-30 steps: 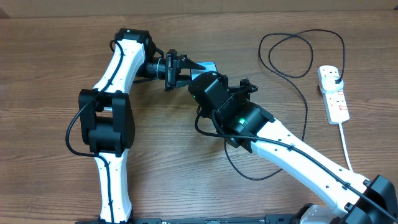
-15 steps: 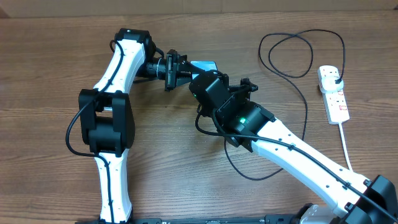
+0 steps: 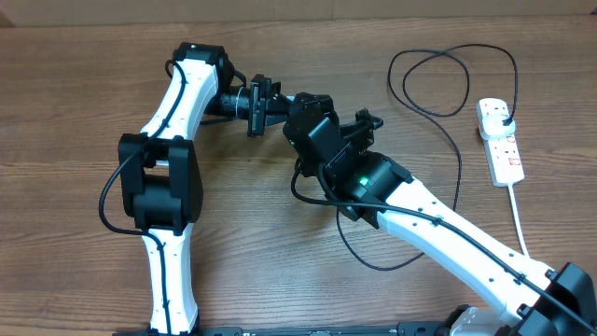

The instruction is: Plug charger to phone and switch on socket

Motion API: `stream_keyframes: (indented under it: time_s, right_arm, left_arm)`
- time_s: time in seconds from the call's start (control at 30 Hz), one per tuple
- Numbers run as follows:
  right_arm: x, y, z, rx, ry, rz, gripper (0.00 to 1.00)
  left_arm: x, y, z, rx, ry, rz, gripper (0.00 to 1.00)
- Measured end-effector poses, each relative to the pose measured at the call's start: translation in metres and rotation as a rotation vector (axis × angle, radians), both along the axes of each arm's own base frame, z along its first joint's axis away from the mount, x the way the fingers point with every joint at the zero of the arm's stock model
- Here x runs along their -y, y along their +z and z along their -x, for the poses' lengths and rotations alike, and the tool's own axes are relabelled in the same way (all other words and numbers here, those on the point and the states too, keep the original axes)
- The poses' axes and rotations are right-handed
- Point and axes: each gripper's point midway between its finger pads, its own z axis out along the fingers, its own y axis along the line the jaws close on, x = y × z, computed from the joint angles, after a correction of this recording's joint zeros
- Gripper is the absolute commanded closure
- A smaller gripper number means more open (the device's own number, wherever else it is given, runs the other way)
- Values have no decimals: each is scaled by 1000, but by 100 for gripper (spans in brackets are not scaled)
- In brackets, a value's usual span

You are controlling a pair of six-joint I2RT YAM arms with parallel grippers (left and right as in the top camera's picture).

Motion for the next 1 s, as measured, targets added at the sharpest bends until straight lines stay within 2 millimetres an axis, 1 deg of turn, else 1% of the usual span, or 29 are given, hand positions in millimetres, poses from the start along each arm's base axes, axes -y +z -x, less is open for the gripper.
stream_keyframes:
  time_s: [0.03, 0.13, 0.23, 0.27, 0.33, 0.4, 0.43, 0.47, 0.5, 0.53, 0.57, 0.6, 0.63, 0.67, 0.7, 0.73, 0.8, 0.87, 0.93, 1.0]
  right_arm:
    - [-1, 0, 0, 6, 29, 27, 0]
    - [0, 5, 1, 27, 117, 92, 0]
    - [12, 18, 0, 58, 216, 155, 0]
    - [21, 22, 3, 55, 270, 187, 0]
    - [38, 37, 4, 87, 343, 229, 0]
    - [55, 43, 8, 87, 393, 262, 0]
    - [70, 45, 11, 76, 411, 283, 0]
    - [92, 49, 12, 75, 417, 309, 0]
    - [113, 45, 18, 28, 427, 341, 0]
    - [124, 41, 22, -3, 421, 353, 0]
    - [141, 32, 27, -63, 413, 378, 0]
    - [152, 26, 31, -102, 403, 394, 0]
    - [170, 17, 36, -162, 378, 415, 0]
    - [181, 11, 41, -204, 361, 429, 0]
    - [201, 3, 48, -269, 326, 452, 0]
    - [211, 1, 51, -296, 305, 464, 0]
    - [237, -6, 60, -371, 246, 503, 0]
    - [248, -10, 68, -415, 227, 524, 0]
    - [251, -11, 72, -434, 240, 546, 0]
    - [253, -11, 72, -432, 269, 579, 0]
  left_arm:
    - [0, -1, -2, 36, 0, 5, 96]
    - [1, -4, -9, 148, -2, 17, 96]
    - [1, -13, -13, 237, -17, -14, 96]
    - [1, -15, -14, 247, -20, -23, 96]
    - [-1, -28, -14, 294, -44, -90, 96]
    - [-3, -40, -13, 339, -71, -150, 96]
    - [-5, -45, -12, 366, -83, -171, 96]
    - [-7, -51, -12, 416, -104, -196, 96]
    - [-8, -54, -11, 451, -118, -208, 96]
    - [-8, -54, -11, 466, -122, -207, 96]
    - [-9, -56, -9, 490, -135, -213, 96]
    - [-10, -57, -7, 510, -145, -211, 96]
    - [-10, -57, -5, 532, -156, -208, 96]
    - [-11, -57, -4, 554, -166, -204, 96]
    - [-11, -57, -2, 580, -178, -200, 96]
    - [-12, -58, -1, 598, -185, -197, 96]
    - [-12, -58, 0, 643, -196, -189, 96]
    - [-12, -58, 0, 675, -203, -182, 96]
    - [-12, -58, -1, 711, -210, -174, 96]
    - [-12, -56, 0, 761, -220, -167, 96]
